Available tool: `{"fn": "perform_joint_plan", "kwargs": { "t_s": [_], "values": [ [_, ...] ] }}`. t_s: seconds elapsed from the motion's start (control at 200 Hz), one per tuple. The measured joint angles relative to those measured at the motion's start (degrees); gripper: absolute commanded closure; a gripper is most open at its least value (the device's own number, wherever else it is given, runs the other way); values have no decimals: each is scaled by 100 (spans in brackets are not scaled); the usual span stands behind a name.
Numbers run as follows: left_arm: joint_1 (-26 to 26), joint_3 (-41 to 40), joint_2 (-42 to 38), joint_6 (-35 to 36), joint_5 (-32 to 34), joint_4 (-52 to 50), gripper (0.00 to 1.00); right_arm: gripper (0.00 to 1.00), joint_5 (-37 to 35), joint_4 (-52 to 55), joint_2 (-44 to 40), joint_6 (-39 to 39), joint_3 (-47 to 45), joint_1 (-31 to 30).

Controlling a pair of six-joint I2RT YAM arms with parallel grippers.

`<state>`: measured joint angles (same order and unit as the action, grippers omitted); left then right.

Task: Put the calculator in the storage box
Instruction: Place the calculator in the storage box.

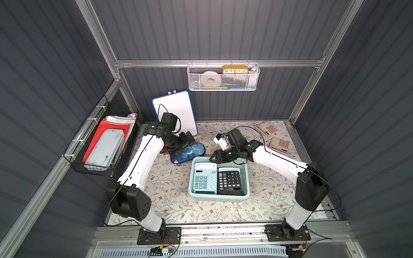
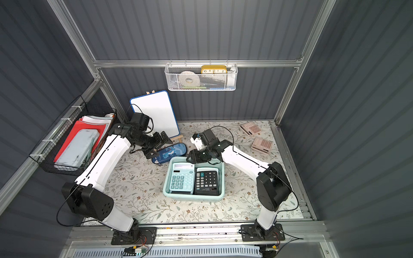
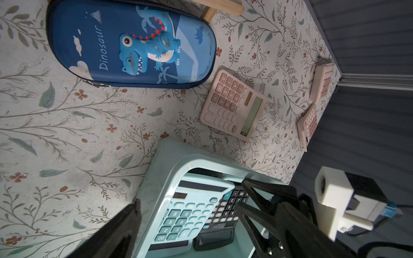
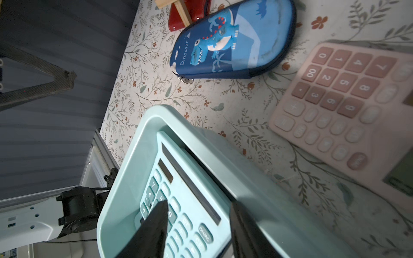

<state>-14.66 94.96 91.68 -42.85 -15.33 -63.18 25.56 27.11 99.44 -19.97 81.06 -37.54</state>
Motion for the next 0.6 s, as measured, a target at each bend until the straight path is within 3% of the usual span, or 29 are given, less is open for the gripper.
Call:
{"fn": "perform_joint_plan", "kwargs": {
  "t_s": [0.295, 0.6],
  "values": [
    [44, -87, 33, 52, 42, -186, 1, 42, -90, 933, -551, 363, 2, 26],
    [46, -330, 197, 96, -55, -267, 1, 44, 737, 1207, -723, 544, -404, 26]
  ]
}}
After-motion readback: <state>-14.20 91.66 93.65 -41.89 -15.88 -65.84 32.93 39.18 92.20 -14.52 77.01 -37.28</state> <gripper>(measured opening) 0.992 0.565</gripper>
